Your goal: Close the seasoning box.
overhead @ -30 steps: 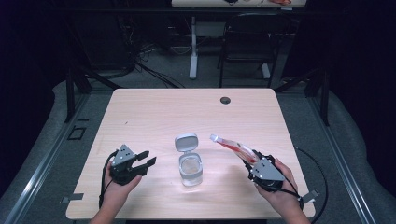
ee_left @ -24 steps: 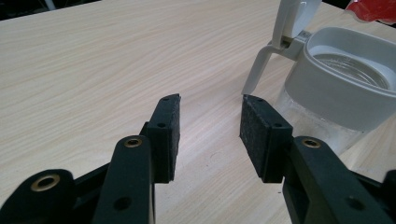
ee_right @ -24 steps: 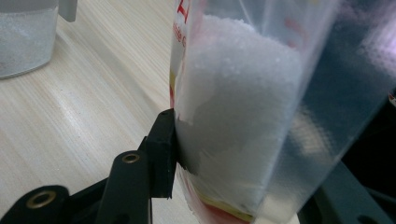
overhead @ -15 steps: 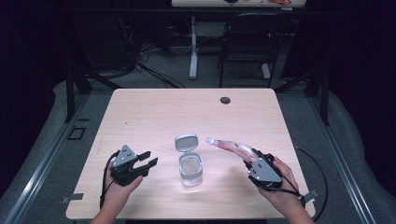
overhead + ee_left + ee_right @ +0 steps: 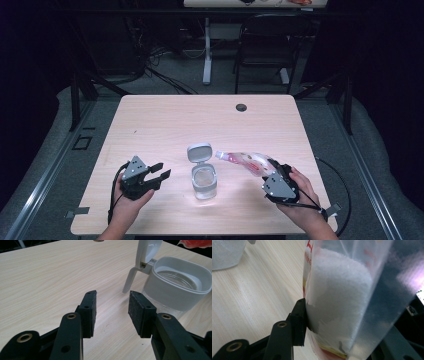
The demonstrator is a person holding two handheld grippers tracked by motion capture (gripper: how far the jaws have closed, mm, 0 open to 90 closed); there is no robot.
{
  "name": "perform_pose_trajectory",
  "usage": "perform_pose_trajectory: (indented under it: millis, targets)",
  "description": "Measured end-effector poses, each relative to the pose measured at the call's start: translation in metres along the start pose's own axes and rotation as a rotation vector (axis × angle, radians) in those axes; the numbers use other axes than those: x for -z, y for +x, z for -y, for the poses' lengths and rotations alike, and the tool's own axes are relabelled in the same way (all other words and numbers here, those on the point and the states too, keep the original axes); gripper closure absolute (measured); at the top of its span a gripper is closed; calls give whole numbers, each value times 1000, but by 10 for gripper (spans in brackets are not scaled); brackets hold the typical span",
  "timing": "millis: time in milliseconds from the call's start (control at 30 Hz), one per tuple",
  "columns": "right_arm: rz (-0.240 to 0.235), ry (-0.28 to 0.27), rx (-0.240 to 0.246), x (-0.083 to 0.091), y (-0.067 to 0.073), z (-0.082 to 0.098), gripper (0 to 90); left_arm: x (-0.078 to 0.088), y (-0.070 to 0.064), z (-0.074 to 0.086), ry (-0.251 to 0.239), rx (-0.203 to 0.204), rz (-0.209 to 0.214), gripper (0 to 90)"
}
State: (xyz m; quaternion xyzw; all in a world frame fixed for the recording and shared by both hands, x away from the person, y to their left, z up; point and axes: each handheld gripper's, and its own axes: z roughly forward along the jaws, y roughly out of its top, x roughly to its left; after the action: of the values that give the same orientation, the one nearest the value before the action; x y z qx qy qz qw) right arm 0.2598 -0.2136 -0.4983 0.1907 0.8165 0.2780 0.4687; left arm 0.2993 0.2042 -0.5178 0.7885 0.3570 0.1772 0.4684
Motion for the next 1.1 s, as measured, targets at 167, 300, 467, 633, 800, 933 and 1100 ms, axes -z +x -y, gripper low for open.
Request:
perform_pose_trajectory:
  millis: [167, 300, 467, 633, 800, 933, 1100]
  targets:
    - [3, 10, 23, 0, 1, -1, 531, 0, -3, -1, -8, -3, 6, 585]
    - [10, 12, 42, -1, 3, -1, 532, 2, -5, -4, -8, -8, 13, 584]
    - [17, 24, 68, -2, 5, -1, 532, 2, -8, -5, -21, -7, 26, 582]
    - [29, 17, 87, -2, 8, -2, 532, 1, -17, -9, -20, -22, 51, 582]
    - [35, 15, 96, -3, 9, -3, 532, 1, -23, -11, -26, -35, 68, 580]
    - [39, 9, 98, -4, 9, -4, 532, -1, -26, -11, -21, -41, 74, 580]
    - [39, 16, 118, -4, 10, -7, 532, 0, -28, -12, -18, -46, 77, 581]
